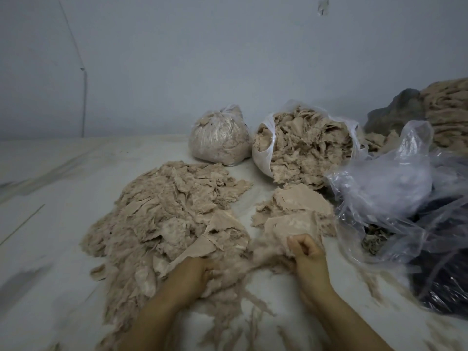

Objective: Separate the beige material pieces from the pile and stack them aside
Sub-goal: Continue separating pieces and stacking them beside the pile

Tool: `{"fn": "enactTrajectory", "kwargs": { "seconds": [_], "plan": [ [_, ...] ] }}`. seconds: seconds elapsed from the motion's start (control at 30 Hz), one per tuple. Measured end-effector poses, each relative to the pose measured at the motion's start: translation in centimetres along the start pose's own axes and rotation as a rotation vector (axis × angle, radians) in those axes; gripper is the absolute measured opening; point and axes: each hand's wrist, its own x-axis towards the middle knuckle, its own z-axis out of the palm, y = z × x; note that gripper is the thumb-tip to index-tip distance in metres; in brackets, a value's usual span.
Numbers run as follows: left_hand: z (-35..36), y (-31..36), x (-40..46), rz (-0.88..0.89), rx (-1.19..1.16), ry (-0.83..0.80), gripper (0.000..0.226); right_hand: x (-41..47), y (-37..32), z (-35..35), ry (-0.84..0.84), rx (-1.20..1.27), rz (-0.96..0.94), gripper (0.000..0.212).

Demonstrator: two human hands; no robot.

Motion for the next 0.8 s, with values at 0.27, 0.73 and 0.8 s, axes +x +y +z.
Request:
{"fn": "enactTrajectory", "kwargs": {
  "seconds": [0.27, 0.73, 0.8],
  "plan": [
    [-0.3, 4.4, 1.3, 0.05, -0.697, 0.16, 0.016, -1.6, -1.5, 1.6, -0.278, -0.006, -0.052, 0.04],
    [1.2, 4.9, 2.9, 0.124, -0.718, 0.247, 0.027, -2.1, -0.3, -0.2, -0.314, -0.087, 0.02, 0.02],
    [1.3, 4.9, 2.8, 0.151, -0.72, 0.239, 0.027, -1.8, -0.2, 0.4, -0.248, -0.045, 0.09, 0.016]
  ]
}}
